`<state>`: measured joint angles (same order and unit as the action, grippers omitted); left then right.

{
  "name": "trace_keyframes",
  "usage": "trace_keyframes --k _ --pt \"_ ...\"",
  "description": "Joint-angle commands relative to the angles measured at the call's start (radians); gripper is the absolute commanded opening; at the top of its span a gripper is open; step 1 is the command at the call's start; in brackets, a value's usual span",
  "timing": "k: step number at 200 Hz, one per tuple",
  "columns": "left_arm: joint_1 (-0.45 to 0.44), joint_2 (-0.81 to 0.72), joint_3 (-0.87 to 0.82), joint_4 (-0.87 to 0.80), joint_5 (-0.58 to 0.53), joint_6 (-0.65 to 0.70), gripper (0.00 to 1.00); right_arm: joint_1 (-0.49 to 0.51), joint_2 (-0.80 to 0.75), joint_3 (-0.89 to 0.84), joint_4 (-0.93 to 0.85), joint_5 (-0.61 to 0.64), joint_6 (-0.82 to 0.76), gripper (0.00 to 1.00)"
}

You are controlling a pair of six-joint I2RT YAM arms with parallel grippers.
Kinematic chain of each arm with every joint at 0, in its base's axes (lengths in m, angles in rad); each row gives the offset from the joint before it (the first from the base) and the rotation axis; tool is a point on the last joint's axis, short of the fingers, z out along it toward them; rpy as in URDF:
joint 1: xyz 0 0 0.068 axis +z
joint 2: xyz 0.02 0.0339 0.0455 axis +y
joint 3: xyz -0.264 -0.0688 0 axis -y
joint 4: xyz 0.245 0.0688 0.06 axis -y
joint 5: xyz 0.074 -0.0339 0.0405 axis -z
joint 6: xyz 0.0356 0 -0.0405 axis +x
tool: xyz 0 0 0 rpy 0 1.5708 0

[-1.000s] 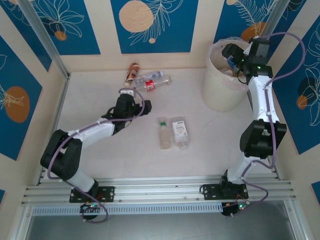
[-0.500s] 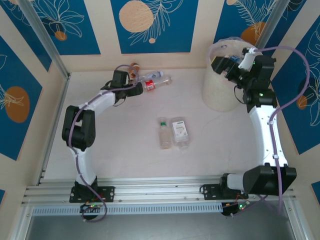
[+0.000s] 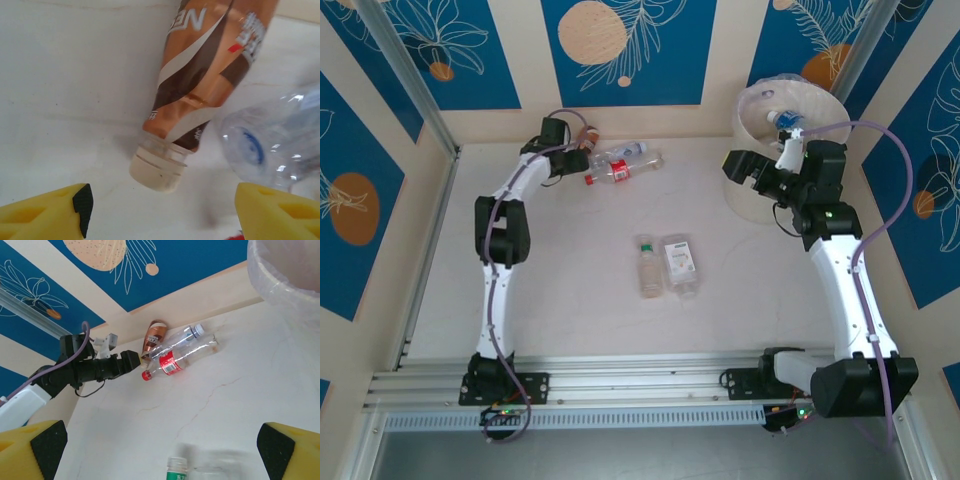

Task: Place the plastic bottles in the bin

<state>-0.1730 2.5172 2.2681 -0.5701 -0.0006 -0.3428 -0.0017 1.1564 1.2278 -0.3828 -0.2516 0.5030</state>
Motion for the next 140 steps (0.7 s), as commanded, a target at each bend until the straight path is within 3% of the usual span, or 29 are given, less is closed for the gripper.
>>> trace_keyframes --k 1,57,101,140 --pt "0.007 0.094 0.175 -0.157 0.001 0.052 0.73 0.007 -0.033 -0.013 -0.034 0.031 -0.032 1.0" --pt "0.01 0.449 0.788 -0.414 0.083 0.047 0.62 0.006 -0.047 -0.022 -0.045 0.07 -0.047 1.0" --pt "0.012 0.469 0.806 -0.432 0.132 0.047 0.57 0.007 -0.047 -0.02 -0.05 0.087 -0.06 1.0" --pt "0.007 0.468 0.807 -0.434 0.164 0.079 0.38 0.006 -0.043 -0.024 -0.047 0.09 -0.058 1.0"
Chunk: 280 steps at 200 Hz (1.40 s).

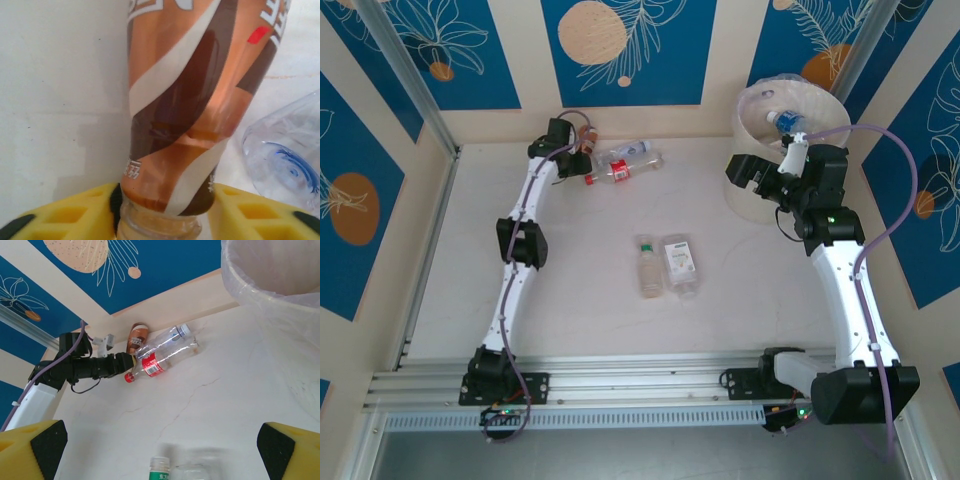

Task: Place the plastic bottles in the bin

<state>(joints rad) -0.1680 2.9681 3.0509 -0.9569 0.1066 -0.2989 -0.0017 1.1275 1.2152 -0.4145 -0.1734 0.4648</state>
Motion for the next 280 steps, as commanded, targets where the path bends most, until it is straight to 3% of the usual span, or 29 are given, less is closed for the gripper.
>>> trace_keyframes --k 1,37,115,171,280 --pt "0.002 0.016 0.024 -0.047 0.06 0.036 0.37 0.006 -0.015 -0.011 -0.015 0.012 -0.02 1.0" --pt "-0.012 0.002 0.025 -0.054 0.136 0.115 0.23 0.006 -0.015 -0.01 -0.021 0.015 -0.026 0.99" --pt "-0.049 -0.041 0.028 -0.186 0.176 0.286 0.09 0.006 -0.015 -0.012 -0.023 0.017 -0.028 0.99" --pt "-0.11 -0.067 0.042 -0.293 0.209 0.353 0.04 0.005 -0.012 -0.027 -0.02 0.021 -0.035 1.0" --pt "-0.241 -0.131 0.109 -0.404 0.292 0.355 0.0 0.0 0.0 -0.061 -0.005 -0.011 -0.022 1.0"
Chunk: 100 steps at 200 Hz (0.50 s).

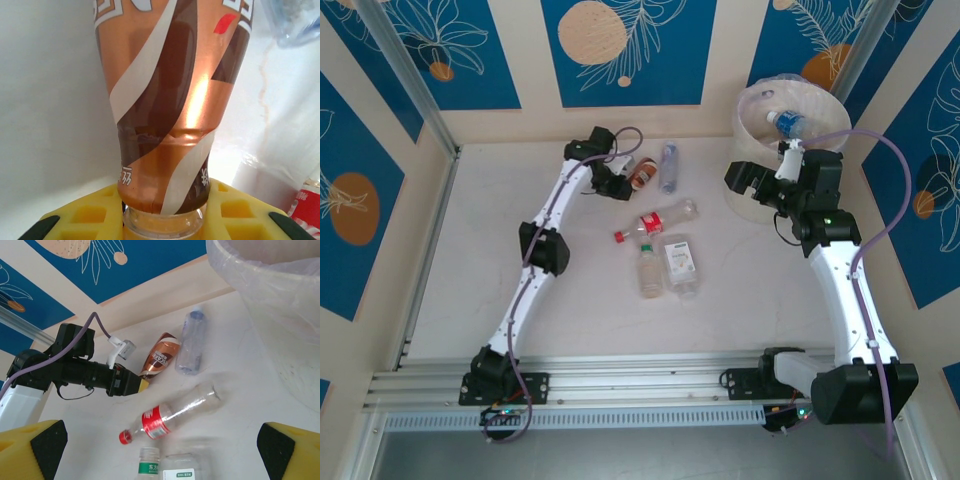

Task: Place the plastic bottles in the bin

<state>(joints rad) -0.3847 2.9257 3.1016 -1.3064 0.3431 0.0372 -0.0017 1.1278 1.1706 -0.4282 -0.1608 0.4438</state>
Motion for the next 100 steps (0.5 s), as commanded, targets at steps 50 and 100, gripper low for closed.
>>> trace_keyframes --k 50,100 --pt "-0.058 -0.176 0.058 -0.027 0.28 -0.024 0.0 0.025 0.085 -0.041 0.078 -0.131 0.13 1.0" --pt "-0.126 -0.265 0.058 -0.062 0.522 -0.013 0.0 0.083 0.161 -0.05 0.188 -0.146 0.329 1.0"
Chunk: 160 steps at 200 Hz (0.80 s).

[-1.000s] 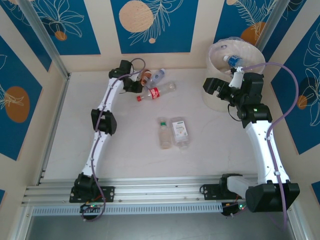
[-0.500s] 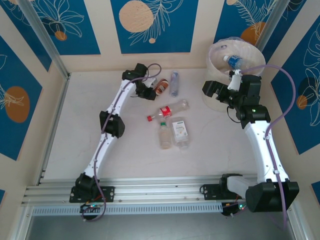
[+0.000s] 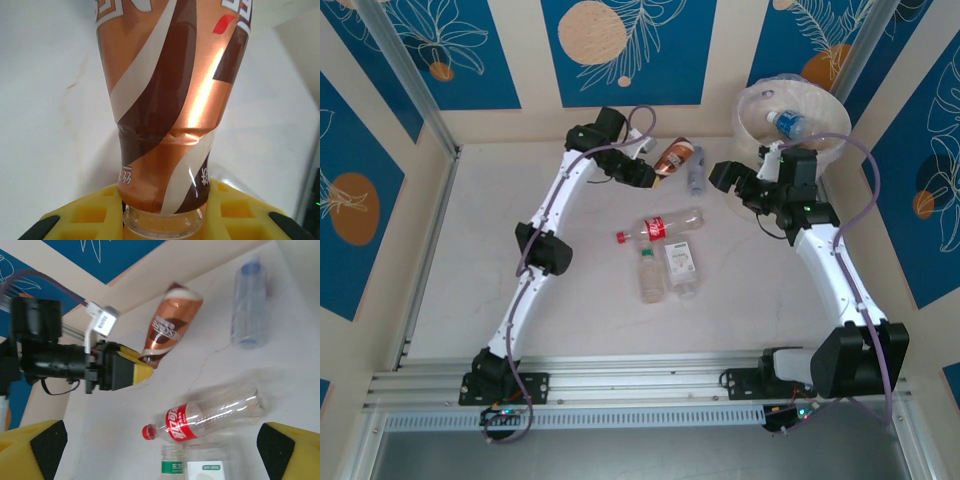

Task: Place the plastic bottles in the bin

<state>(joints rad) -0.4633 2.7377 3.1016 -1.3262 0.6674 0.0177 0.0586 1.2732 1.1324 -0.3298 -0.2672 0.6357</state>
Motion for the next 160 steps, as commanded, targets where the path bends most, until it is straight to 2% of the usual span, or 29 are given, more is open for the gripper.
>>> trace_keyframes --k 1,29,48,69,83,99,144,160 --pt "-0.048 -0.078 0.058 -0.042 0.201 0.007 0.0 0.023 0.017 -0.013 0.095 -0.04 0.143 0.99" --pt "-0.085 -0.106 0.058 -0.029 0.301 -0.016 0.01 0.032 0.022 -0.053 0.254 -0.058 0.272 1.0" --pt "-0.103 -0.116 0.058 -0.023 0.33 -0.022 0.01 0.033 0.026 -0.055 0.311 -0.081 0.293 1.0" --pt "-0.119 -0.124 0.058 -0.022 0.377 -0.022 0.02 0.046 0.021 -0.038 0.228 0.09 0.301 0.99" --pt "-0.127 -0.129 0.058 -0.021 0.412 -0.025 0.02 0.046 0.003 -0.083 0.293 0.183 0.326 0.99" --pt "-0.134 -0.134 0.058 -0.023 0.443 -0.025 0.03 0.035 -0.007 -0.11 0.367 0.213 0.341 1.0" --pt "-0.143 -0.164 0.053 -0.049 0.474 -0.001 0.09 0.032 0.023 -0.021 0.385 0.163 0.245 0.68" --pt "-0.141 -0.215 -0.016 -0.032 0.452 0.002 0.19 0.032 0.015 -0.006 0.396 0.143 0.205 0.56"
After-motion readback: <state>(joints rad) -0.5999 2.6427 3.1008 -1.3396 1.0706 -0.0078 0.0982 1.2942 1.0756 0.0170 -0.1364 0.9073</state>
